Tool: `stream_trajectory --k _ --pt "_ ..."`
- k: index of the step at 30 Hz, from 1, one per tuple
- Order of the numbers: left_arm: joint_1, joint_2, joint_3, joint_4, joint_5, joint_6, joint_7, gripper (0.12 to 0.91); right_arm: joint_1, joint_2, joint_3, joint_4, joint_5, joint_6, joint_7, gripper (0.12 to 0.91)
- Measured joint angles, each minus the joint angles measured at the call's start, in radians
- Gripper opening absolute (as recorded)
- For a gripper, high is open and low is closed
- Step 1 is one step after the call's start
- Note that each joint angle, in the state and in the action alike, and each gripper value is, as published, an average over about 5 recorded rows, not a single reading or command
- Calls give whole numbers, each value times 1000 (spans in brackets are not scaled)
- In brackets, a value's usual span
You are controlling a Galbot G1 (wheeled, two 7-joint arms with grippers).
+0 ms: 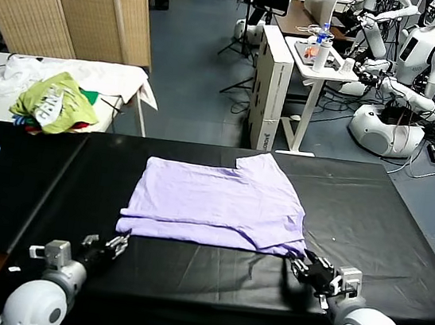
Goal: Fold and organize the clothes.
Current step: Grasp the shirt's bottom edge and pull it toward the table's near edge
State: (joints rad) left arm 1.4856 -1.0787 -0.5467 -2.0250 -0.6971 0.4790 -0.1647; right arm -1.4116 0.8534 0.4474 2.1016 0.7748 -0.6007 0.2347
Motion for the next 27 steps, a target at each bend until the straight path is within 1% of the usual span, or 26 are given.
stream_trajectory --k 1,2,4,6,11,19,21,22,24,25,26,27 --pt "7 5 -2 -8 -4 3 -6 213 -9 -7 8 8 9 -12 1 139" --pt "16 11 -5 -18 -7 5 -12 180 -20 -15 17 18 16 -25 2 139" --pt "38 24 -14 -42 -11 10 -19 150 -48 -31 37 38 25 -49 1 139" --pt "68 36 -26 -70 -9 13 -21 150 -80 -45 55 59 29 -68 3 139" --pt "156 54 -52 -136 6 17 -19 147 -164 -66 94 111 28 -103 26 139" --pt "285 65 -81 -202 21 29 -17 147 -260 -72 144 183 31 -112 32 139" --pt "309 65 -86 -215 19 34 -19 147 -273 -71 152 197 32 -117 33 157" --pt "319 65 -88 -220 17 38 -21 147 -280 -71 157 205 32 -121 34 183" --pt "334 65 -92 -231 10 51 -31 147 -295 -71 168 222 32 -130 41 275" --pt "340 65 -94 -236 7 58 -38 153 -302 -70 175 231 32 -133 46 332" --pt "346 64 -97 -241 5 65 -44 160 -310 -68 182 240 32 -135 52 407" --pt "351 63 -100 -247 4 72 -49 204 -318 -66 189 249 32 -136 56 464"
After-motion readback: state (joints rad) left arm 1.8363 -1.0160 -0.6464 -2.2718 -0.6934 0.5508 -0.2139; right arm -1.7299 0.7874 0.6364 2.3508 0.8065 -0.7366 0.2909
